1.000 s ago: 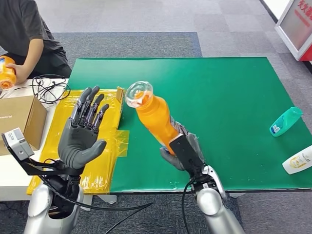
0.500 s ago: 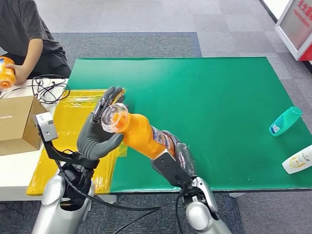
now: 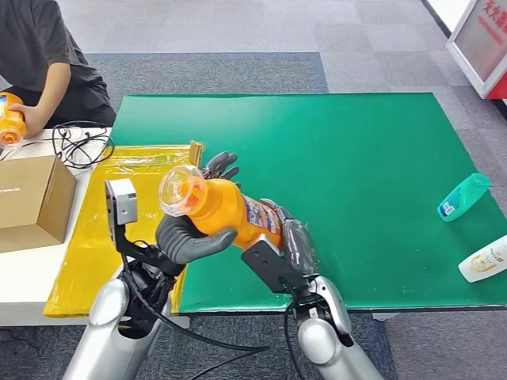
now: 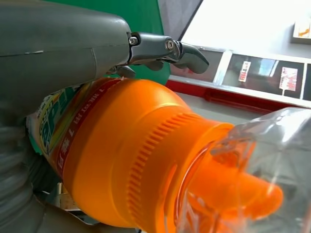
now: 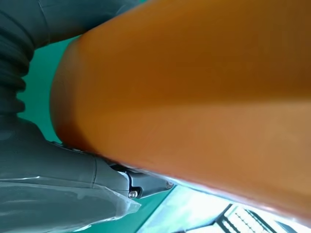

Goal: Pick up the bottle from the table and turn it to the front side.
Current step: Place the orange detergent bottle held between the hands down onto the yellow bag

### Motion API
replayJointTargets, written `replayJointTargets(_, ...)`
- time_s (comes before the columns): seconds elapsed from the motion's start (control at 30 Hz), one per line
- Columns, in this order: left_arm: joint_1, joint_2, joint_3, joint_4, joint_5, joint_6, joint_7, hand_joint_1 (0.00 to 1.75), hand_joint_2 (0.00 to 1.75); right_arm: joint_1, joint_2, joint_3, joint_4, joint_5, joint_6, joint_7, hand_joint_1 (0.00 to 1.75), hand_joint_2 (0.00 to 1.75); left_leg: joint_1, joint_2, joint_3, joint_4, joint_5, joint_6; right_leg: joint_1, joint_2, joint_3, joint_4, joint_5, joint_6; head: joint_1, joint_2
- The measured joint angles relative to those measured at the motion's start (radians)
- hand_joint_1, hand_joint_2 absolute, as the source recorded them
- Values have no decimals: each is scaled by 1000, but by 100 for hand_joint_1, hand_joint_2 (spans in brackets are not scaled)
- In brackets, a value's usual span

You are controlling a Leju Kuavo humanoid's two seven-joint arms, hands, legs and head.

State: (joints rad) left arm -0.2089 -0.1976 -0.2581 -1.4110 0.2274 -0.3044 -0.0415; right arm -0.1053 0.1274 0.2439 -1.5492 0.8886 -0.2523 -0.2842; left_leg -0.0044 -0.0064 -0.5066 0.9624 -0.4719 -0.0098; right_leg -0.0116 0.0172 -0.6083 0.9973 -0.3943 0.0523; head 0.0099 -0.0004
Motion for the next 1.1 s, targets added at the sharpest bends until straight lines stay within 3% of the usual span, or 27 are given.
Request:
replayJointTargets(0.03, -4, 0, -3, 3, -5, 0, 1, 7, 175, -1, 0, 1, 0, 6, 0, 1, 175, 175, 0, 0, 0, 0, 0, 0, 0, 0, 0, 0, 0, 0, 0, 0)
replayJointTargets(0.17, -18, 1, -16, 11, -46, 12, 3, 175, 175, -2, 0, 4, 1, 26, -7, 3, 175, 175, 0, 0, 0, 0, 0, 0, 0, 0, 0, 0, 0, 0, 0, 0)
replayJointTargets(0.5, -29, 3, -35, 14, -172, 55, -17, 175, 175, -2, 0, 4, 8, 37, -11, 11, 175, 175, 0, 0, 0, 0, 0, 0, 0, 0, 0, 0, 0, 0, 0, 0)
replayJointTargets(0.57, -29, 2, -35, 14, -189, 58, -23, 175, 175, -2, 0, 4, 8, 37, -11, 12, 130, 175, 0, 0, 0, 0, 0, 0, 0, 0, 0, 0, 0, 0, 0, 0)
replayJointTargets(0.63, -29, 2, -35, 14, -201, 60, -27, 175, 175, -2, 0, 4, 8, 37, -11, 14, 43, 175, 0, 0, 0, 0, 0, 0, 0, 0, 0, 0, 0, 0, 0, 0)
replayJointTargets(0.7, -28, 2, -35, 13, -210, 61, -29, 175, 175, -2, 0, 4, 8, 38, -12, 17, 0, 175, 0, 0, 0, 0, 0, 0, 0, 0, 0, 0, 0, 0, 0, 0)
replayJointTargets(1.1, -10, 26, -14, -100, -372, 82, 18, 175, 175, 21, 0, -25, -14, -1, -14, 20, 0, 175, 0, 0, 0, 0, 0, 0, 0, 0, 0, 0, 0, 0, 0, 0)
